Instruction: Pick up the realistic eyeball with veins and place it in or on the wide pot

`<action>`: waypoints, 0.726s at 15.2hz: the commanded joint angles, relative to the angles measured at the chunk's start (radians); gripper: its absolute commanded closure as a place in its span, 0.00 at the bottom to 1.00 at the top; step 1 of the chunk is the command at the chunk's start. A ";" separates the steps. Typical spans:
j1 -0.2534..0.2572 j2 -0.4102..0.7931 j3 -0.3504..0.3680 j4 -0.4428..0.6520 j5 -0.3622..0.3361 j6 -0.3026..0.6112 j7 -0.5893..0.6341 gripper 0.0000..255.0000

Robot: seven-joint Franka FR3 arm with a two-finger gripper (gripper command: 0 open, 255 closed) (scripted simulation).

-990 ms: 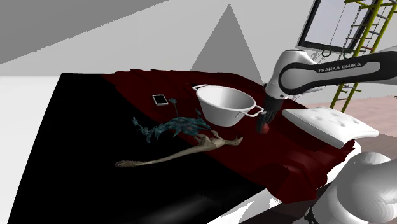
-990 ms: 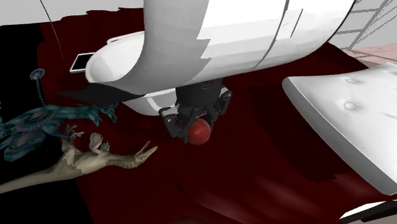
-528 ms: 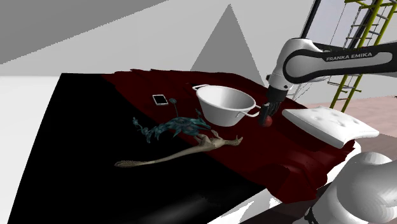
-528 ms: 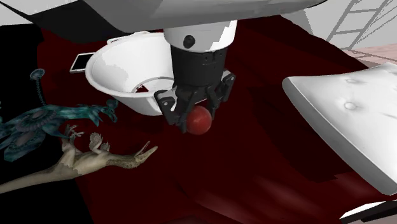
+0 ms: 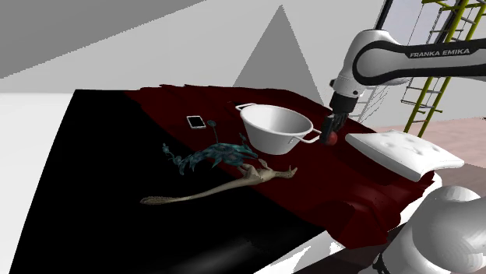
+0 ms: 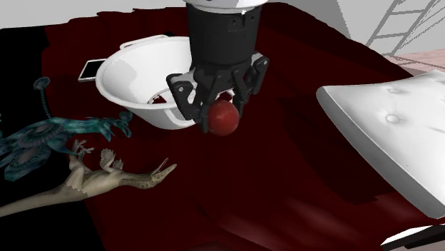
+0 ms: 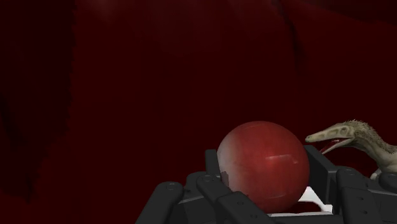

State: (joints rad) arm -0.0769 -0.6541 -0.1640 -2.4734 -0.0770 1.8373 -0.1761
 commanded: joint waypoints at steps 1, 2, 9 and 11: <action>0.001 -0.003 0.002 0.026 0.001 -0.029 0.000 1.00; 0.001 -0.003 0.003 0.040 0.002 -0.043 0.000 1.00; 0.004 0.002 0.009 0.137 0.008 -0.135 0.000 1.00; 0.005 0.006 0.011 0.167 0.010 -0.161 0.000 1.00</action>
State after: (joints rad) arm -0.0727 -0.6534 -0.1539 -2.3253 -0.0686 1.6898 -0.1760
